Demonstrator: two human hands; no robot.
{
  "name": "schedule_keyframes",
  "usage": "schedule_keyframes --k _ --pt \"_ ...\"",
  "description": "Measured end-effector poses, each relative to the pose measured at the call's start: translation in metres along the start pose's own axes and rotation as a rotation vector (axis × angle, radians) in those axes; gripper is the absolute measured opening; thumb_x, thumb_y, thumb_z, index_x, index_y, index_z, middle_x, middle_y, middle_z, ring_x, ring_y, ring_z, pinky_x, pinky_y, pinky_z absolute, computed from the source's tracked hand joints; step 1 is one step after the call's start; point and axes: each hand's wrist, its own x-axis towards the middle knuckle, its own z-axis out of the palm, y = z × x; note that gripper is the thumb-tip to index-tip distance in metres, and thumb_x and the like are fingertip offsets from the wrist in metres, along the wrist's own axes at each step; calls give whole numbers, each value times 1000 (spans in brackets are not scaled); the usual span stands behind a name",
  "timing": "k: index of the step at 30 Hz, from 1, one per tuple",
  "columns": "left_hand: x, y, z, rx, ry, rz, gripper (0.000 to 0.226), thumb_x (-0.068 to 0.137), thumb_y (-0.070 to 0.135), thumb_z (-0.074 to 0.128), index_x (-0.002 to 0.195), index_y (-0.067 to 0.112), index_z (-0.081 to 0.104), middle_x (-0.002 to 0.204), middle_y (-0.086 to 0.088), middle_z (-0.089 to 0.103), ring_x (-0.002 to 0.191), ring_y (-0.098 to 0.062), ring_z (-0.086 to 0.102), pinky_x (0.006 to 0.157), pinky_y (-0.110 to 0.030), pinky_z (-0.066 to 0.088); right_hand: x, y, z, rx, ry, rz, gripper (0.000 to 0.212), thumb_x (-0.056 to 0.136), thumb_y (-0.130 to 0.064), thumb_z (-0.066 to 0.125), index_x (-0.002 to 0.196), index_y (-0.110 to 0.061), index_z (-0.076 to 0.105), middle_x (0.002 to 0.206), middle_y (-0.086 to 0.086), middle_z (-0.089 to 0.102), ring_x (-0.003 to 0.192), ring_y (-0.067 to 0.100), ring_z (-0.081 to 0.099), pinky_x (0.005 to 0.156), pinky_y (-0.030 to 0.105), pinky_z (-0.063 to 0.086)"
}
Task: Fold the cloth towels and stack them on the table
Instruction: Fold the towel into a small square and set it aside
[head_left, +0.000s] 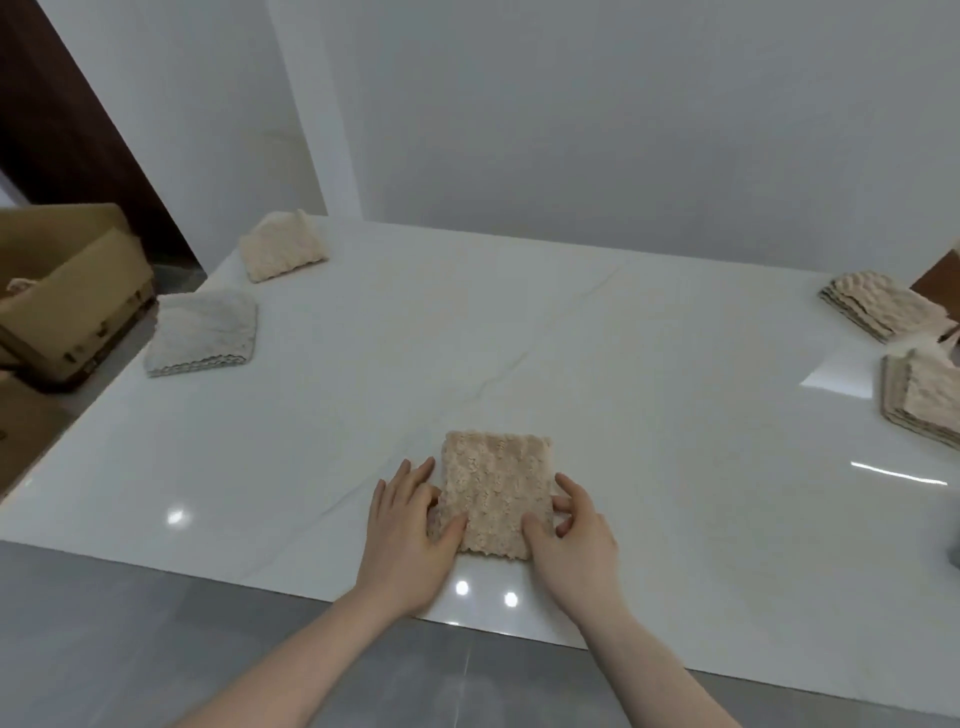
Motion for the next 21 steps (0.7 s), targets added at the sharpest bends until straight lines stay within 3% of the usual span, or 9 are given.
schedule_keyframes --k 2,4,5,9,13,21 --pt "0 19 -23 -99 -135 -99 19 89 45 64 98 30 58 147 22 38 149 -11 28 122 -41 26 -1 -18 -16 74 -121 141 53 81 -24 66 133 -28 58 103 -18 69 92 6 66 90 34 55" --pt "-12 46 -55 -261 -210 -234 16 83 38 66 95 28 61 117 15 65 117 -16 61 100 -39 49 -17 -41 -38 234 -237 302 39 84 -10 65 122 -20 64 103 -5 74 90 12 71 73 25 55" --pt "-22 58 -69 -317 -234 -280 13 84 32 67 94 26 61 105 12 67 102 -15 64 91 -35 52 -30 -50 -48 279 -265 336 35 85 -6 65 118 -17 67 101 -1 75 90 14 73 71 26 56" --pt "-65 94 -119 -393 -250 -313 21 85 18 71 103 24 59 103 7 68 89 -13 67 71 -23 46 -84 -80 -91 378 -219 346 29 84 -1 65 109 -15 71 97 5 79 92 20 76 88 39 61" --pt "-93 109 -143 -452 -291 -344 28 85 15 72 107 27 59 105 5 71 87 -13 69 70 -23 49 -116 -90 -109 455 -202 362 30 84 -1 68 111 -13 71 97 6 79 94 24 76 81 37 61" --pt "-91 125 -155 -454 -329 -402 30 86 18 72 113 26 61 108 6 70 89 -11 68 69 -21 48 -111 -92 -114 498 -267 357 28 88 -14 75 115 -12 67 98 3 80 90 19 78 77 35 62"
